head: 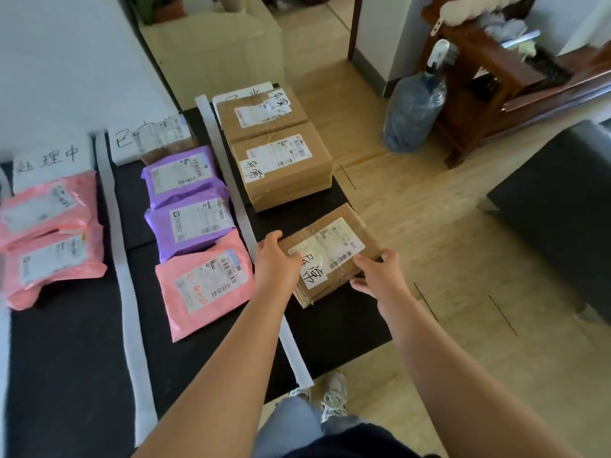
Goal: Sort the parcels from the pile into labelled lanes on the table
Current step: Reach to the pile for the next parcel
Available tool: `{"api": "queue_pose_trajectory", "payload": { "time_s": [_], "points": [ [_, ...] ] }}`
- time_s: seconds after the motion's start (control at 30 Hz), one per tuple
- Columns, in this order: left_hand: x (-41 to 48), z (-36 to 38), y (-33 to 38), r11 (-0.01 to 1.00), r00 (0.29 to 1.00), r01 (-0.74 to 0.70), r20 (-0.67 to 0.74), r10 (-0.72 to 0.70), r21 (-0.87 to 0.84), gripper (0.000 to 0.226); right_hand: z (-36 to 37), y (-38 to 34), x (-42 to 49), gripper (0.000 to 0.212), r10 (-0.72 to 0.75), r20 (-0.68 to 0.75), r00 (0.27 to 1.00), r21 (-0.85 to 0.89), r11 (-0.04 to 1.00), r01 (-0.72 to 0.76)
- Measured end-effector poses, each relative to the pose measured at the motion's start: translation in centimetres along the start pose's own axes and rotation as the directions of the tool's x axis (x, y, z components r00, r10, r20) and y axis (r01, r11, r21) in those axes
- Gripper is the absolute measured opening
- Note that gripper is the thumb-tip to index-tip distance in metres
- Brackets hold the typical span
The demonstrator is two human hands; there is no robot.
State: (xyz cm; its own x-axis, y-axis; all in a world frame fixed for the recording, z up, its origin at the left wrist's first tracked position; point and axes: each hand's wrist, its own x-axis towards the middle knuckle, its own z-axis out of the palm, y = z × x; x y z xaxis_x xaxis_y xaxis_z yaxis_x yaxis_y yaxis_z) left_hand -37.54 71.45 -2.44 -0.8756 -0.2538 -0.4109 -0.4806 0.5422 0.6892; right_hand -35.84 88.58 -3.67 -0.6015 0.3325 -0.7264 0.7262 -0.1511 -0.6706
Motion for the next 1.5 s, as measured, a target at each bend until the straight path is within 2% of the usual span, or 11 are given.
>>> {"api": "queue_pose_trajectory", "payload": {
  "time_s": [0.17, 0.27, 0.43, 0.57, 0.77, 0.97, 1.07, 1.17, 1.27, 1.5],
  "points": [
    [1.6, 0.3, -0.7, 0.994, 0.999, 0.052, 0.015, -0.05, -0.095, 0.072, 1.2, -0.3, 1.1, 0.059, 0.059, -0.062, 0.996, 0.135, 0.99, -0.05],
    [1.6, 0.4, -1.6, 0.977, 0.995, 0.092, -0.03, -0.1, -0.191, 0.071, 2.2, -1.1, 1.6, 0.052, 0.063, -0.057, 0.996, 0.171, 0.984, -0.052],
    [1.9, 0.4, -2.1, 0.969, 0.99, 0.137, 0.002, -0.139, -0.207, 0.054, 4.1, -2.8, 2.8, 0.044, 0.049, -0.037, 0.998, 0.113, 0.993, -0.045],
    [3.3, -0.3, -1.3, 0.971, 0.994, 0.112, 0.027, -0.109, -0.211, 0.057, 5.1, -3.9, 3.4, 0.039, 0.021, -0.026, 0.999, 0.012, 1.0, -0.021],
    [4.6, -1.2, -0.1, 0.947, 0.993, 0.117, 0.035, -0.112, -0.3, 0.053, 6.0, -5.2, 3.6, 0.058, -0.026, 0.023, 0.999, -0.022, 0.999, 0.026],
    [4.5, -2.0, -0.1, 0.95, 0.996, 0.089, 0.051, -0.078, -0.298, 0.049, 5.9, -5.3, 2.6, 0.069, -0.055, 0.022, 0.998, -0.133, 0.989, 0.057],
    [3.1, -2.7, 0.1, 0.948, 0.996, 0.087, 0.029, -0.082, -0.307, 0.059, 5.7, -5.2, 1.4, 0.068, -0.125, -0.034, 0.992, -0.177, 0.977, 0.117],
    [1.1, -3.3, 0.2, 0.947, 0.997, 0.078, -0.002, -0.083, -0.31, 0.061, 5.4, -5.4, -0.2, 0.055, -0.221, -0.028, 0.975, -0.184, 0.96, 0.212],
    [-1.4, -3.9, 0.3, 0.947, 0.996, 0.065, -0.042, -0.082, -0.315, 0.059, 5.1, -5.5, -2.2, 0.042, -0.307, 0.037, 0.951, -0.195, 0.931, 0.308],
    [-7.9, -5.2, -1.0, 0.932, 0.983, 0.047, -0.149, -0.107, -0.36, 0.051, 5.1, -3.5, -7.3, 0.04, -0.406, 0.237, 0.882, -0.323, 0.824, 0.466]
  ]
}}
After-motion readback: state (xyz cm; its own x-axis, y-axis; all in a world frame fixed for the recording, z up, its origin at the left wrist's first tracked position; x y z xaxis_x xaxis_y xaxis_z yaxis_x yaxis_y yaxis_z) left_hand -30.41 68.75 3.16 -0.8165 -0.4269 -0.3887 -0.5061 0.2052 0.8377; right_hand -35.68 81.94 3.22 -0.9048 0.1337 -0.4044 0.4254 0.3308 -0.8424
